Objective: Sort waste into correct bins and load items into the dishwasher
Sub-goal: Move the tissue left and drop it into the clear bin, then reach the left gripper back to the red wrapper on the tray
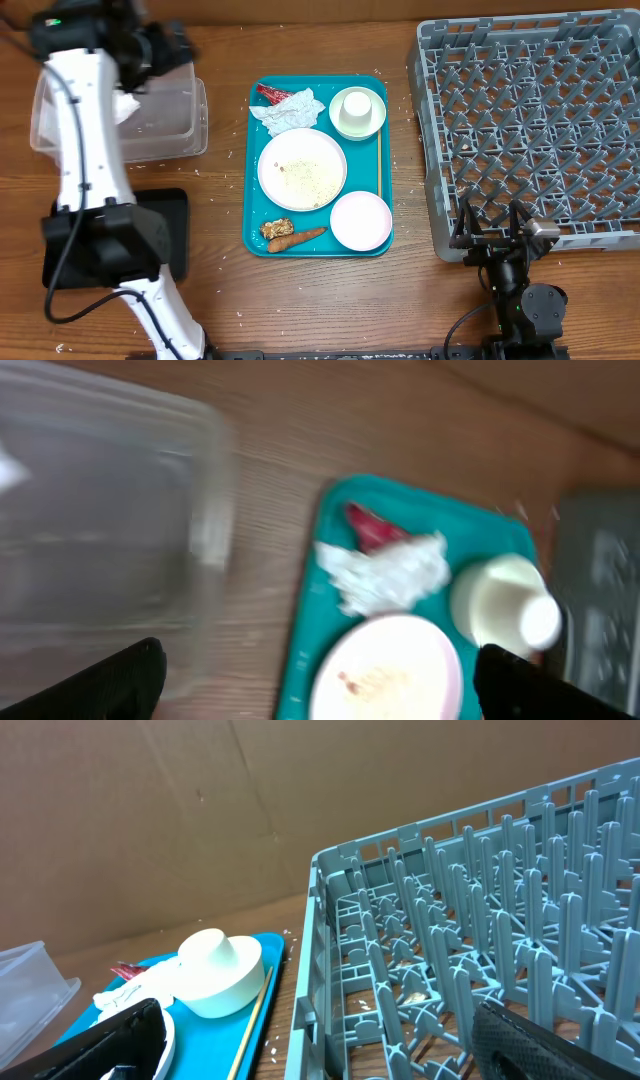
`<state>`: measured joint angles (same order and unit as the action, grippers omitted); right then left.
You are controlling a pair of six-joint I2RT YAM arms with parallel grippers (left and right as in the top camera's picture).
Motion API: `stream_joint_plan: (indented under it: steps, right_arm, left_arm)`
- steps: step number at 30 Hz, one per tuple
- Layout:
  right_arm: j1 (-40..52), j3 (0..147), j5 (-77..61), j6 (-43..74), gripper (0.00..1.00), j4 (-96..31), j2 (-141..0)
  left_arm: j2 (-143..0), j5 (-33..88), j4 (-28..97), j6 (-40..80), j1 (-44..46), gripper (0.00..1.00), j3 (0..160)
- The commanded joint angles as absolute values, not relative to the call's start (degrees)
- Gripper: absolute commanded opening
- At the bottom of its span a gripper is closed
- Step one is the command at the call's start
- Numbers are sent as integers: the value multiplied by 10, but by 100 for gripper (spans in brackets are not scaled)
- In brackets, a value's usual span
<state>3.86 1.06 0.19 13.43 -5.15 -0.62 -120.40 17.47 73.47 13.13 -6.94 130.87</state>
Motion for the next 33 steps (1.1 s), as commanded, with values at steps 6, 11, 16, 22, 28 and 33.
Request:
stream_joint_plan:
  steps: [6, 11, 16, 22, 28, 33]
  right_arm:
    - [41, 4, -1, 131, 100, -48, -2]
    - [41, 4, -1, 130, 100, -48, -2]
    - [41, 4, -1, 131, 100, -48, -2]
    - [41, 4, -1, 131, 100, -48, -2]
    - [41, 4, -1, 131, 100, -48, -2]
    - [41, 4, -1, 131, 100, -48, -2]
  left_arm:
    - [-1215, 94, 593, 107, 110, 100, 1143]
    - [-1215, 6, 470, 107, 157, 95, 1057]
    - [-1215, -42, 396, 151, 170, 79, 995]
    - [-1227, -49, 348, 176, 168, 77, 956]
    - [-1271, -48, 333, 177, 168, 78, 956]
    - [-1282, -45, 316, 178, 168, 78, 956]
